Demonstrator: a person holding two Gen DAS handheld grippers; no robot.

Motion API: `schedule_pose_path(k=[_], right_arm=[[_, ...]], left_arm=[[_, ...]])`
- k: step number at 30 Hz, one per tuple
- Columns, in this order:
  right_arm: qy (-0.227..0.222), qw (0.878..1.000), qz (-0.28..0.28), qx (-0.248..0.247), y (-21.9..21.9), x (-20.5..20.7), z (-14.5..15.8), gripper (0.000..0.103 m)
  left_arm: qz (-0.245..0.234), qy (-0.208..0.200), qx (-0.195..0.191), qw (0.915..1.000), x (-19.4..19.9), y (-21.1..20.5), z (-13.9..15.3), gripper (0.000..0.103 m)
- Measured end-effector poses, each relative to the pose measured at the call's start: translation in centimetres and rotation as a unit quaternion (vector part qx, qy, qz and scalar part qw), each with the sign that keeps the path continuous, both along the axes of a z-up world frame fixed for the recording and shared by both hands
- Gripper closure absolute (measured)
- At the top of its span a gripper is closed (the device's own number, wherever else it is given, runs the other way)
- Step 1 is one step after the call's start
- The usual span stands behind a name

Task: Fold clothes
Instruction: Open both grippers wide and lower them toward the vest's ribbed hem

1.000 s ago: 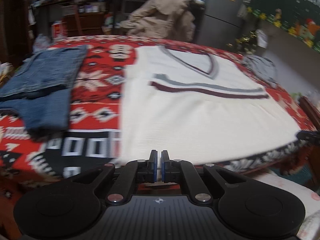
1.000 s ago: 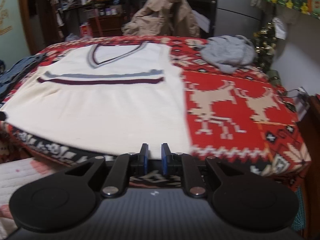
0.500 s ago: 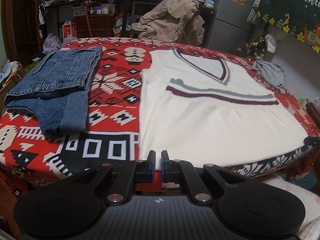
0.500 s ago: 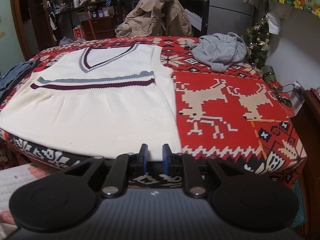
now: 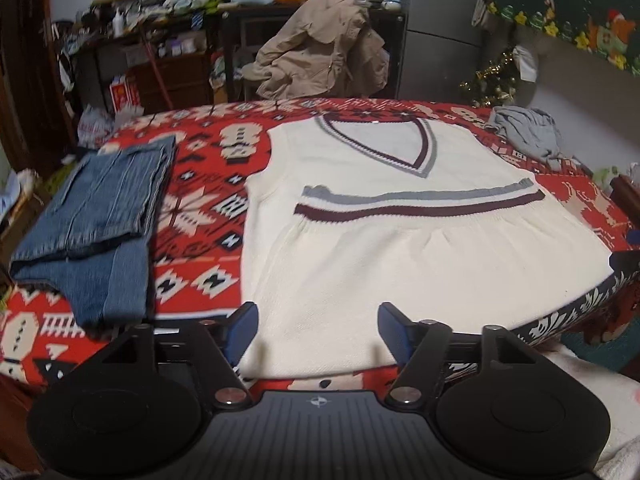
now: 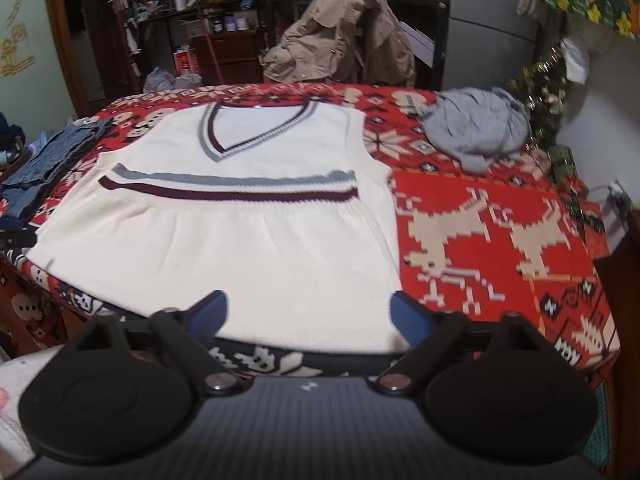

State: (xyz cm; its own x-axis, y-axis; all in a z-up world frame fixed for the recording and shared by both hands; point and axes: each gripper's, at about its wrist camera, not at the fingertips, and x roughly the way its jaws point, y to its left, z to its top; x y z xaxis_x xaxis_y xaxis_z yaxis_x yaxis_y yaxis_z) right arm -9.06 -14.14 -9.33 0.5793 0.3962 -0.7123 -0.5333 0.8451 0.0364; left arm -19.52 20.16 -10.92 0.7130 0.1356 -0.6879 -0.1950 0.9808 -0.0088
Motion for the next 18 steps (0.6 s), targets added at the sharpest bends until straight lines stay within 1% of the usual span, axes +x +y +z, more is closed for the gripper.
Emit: schedule_pose_path(k=[2,3,5,6,7,8,10,13,15,17,18], right_arm=[[-0.004,1.000,0.006,-0.006,0.6,-0.2,0.4,0.002],[-0.006,1.000,0.006,-0.007,0.9,-0.2,0.6,0.001],[-0.008,1.000,0.003,-0.011,1.4,-0.4,0.9,0.001],[-0.012,1.000,-0.003,-0.016,1.7,-0.6,1.0,0.001],[-0.017,1.000,-0.008,-0.019,1.9,-0.7,1.1,0.001],[-0.022,0.999,-0.010,-0.022,2.0,-0.8,1.3,0.001],[-0.032,0.999,-0.015,-0.024,2.2,-0.9,1.6,0.001],[-0.055,0.997,-0.042,-0.044,2.5,-1.1,2.0,0.001],[-0.077,0.994,-0.048,-0.061,2.8,-1.3,2.4,0.001],[-0.078,0.995,-0.047,-0.044,2.4,-1.2,2.6,0.001],[-0.068,0.996,-0.056,-0.035,2.2,-0.9,2.7,0.001]], left_arm=[[-0.003,-0.001,0.018,0.9998,0.2,-0.8,0.2,0.035],[-0.006,-0.002,0.027,0.9996,0.3,-1.1,0.3,0.034],[0.000,-0.005,0.050,0.9987,0.4,-1.8,0.6,0.022],[0.002,-0.016,0.059,0.9981,0.3,-2.0,0.9,0.011],[0.004,-0.028,0.068,0.9973,0.2,-2.2,1.2,0.008],[0.006,-0.039,0.076,0.9963,0.0,-2.5,1.4,0.007],[0.001,-0.049,0.064,0.9968,0.1,-2.4,1.9,0.005],[-0.008,-0.045,0.029,0.9985,0.6,-2.0,2.3,0.005],[-0.011,-0.042,-0.002,0.9991,1.1,-1.4,2.4,0.005],[0.000,-0.034,-0.012,0.9994,1.6,-1.0,2.3,0.005],[0.010,-0.029,-0.001,0.9995,1.8,-1.1,2.4,0.005]])
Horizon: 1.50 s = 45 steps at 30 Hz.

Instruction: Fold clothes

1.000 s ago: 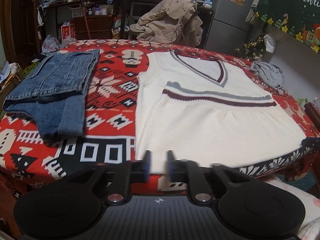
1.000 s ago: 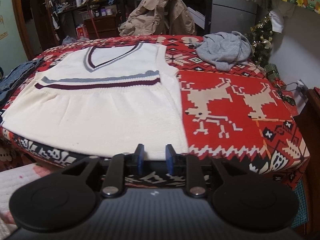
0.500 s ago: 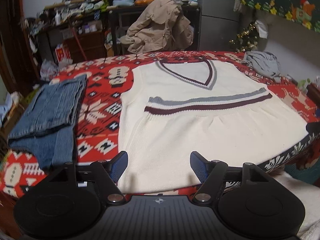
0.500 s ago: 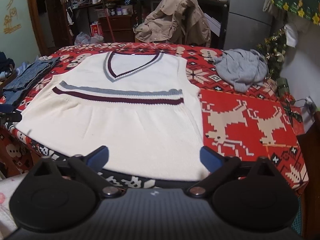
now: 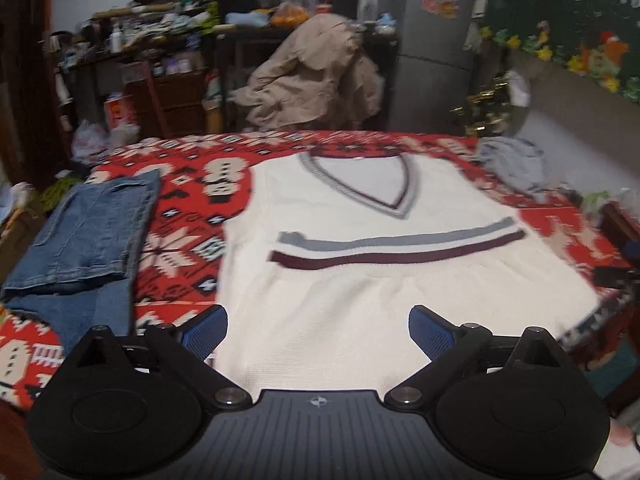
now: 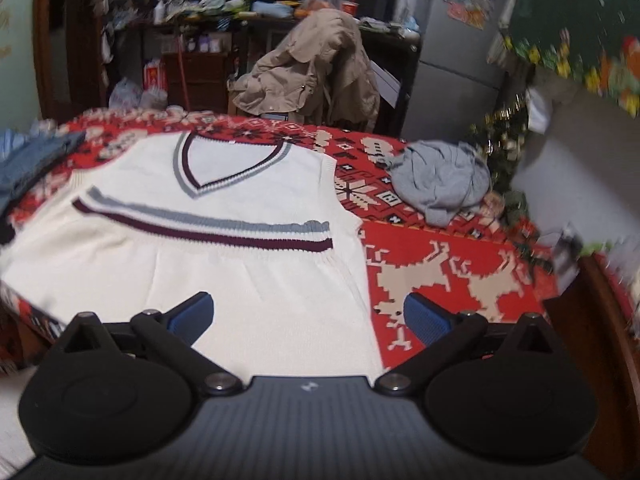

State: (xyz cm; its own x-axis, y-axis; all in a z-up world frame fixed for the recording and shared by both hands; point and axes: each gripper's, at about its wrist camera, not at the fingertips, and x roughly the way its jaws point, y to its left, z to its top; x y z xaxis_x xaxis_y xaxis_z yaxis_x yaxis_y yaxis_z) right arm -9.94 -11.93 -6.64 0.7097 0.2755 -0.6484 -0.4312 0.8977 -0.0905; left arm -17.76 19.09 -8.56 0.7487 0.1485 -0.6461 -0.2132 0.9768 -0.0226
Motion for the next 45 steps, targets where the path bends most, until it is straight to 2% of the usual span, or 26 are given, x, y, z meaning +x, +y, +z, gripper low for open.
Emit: schedule_pose_path(k=[3,6,9,11,13,15,17,19,22,24,30,33,35,37,41,44,45], right_arm=[[0.021,1.000,-0.012,-0.007,0.0,1.1,0.0,0.001],[0.024,1.000,-0.013,-0.005,-0.1,1.7,0.0,0.001],[0.048,0.999,-0.015,0.001,-0.1,2.7,-0.3,0.001],[0.059,0.998,-0.018,0.011,-0.1,3.3,-0.5,0.001],[0.062,0.997,-0.022,0.026,-0.2,3.7,-0.7,0.001],[0.064,0.997,-0.029,0.031,-0.3,4.2,-0.9,0.001],[0.071,0.996,-0.031,0.036,-0.3,4.9,-1.3,0.001],[0.078,0.996,-0.033,0.041,-0.4,5.7,-1.7,0.001],[0.089,0.993,-0.037,0.063,-0.8,7.0,-2.2,0.001],[0.093,0.992,-0.041,0.071,-0.9,7.9,-2.6,0.005],[0.088,0.994,-0.030,0.055,-0.1,10.8,-3.6,0.014],[0.090,0.995,-0.029,0.041,0.4,12.5,-4.2,0.020],[0.098,0.994,-0.029,0.033,0.8,13.5,-4.8,0.037],[0.107,0.993,-0.027,0.031,1.1,14.6,-5.4,0.043],[0.110,0.993,-0.007,0.033,1.9,15.6,-6.4,0.042],[0.102,0.995,0.000,0.021,2.6,16.1,-6.9,0.041],[0.103,0.994,0.001,0.023,2.7,16.2,-6.9,0.042]], left_arm=[[0.014,0.010,0.051,0.9985,0.6,-0.5,0.0,0.005],[-0.001,0.018,0.061,0.9980,1.3,-0.5,0.1,0.005],[-0.022,0.028,0.070,0.9969,2.2,-0.6,0.2,0.006],[-0.015,0.021,0.049,0.9985,2.8,0.0,0.2,0.006],[0.005,0.010,0.016,0.9998,3.5,0.9,0.2,0.015],[0.007,0.025,-0.025,0.9993,4.8,2.0,-0.1,0.021],[0.011,0.039,-0.057,0.9975,6.1,3.1,-0.6,0.031],[0.012,0.054,-0.080,0.9953,7.3,4.1,-1.3,0.052],[0.017,0.068,-0.104,0.9921,8.8,5.6,-2.3,0.060],[0.000,0.077,-0.115,0.9904,9.8,6.4,-2.8,0.062],[-0.017,0.093,-0.105,0.9899,11.7,7.7,-4.0,0.065],[-0.037,0.108,-0.088,0.9895,12.3,7.4,-4.4,0.075],[-0.049,0.105,-0.079,0.9901,12.2,7.2,-4.4,0.075],[-0.059,0.105,-0.079,0.9896,12.1,7.2,-4.4,0.077],[-0.063,0.106,-0.080,0.9891,12.1,7.5,-4.5,0.078],[-0.052,0.104,-0.058,0.9915,12.1,7.1,-4.4,0.087],[-0.049,0.104,-0.049,0.9921,12.1,6.9,-4.3,0.094]])
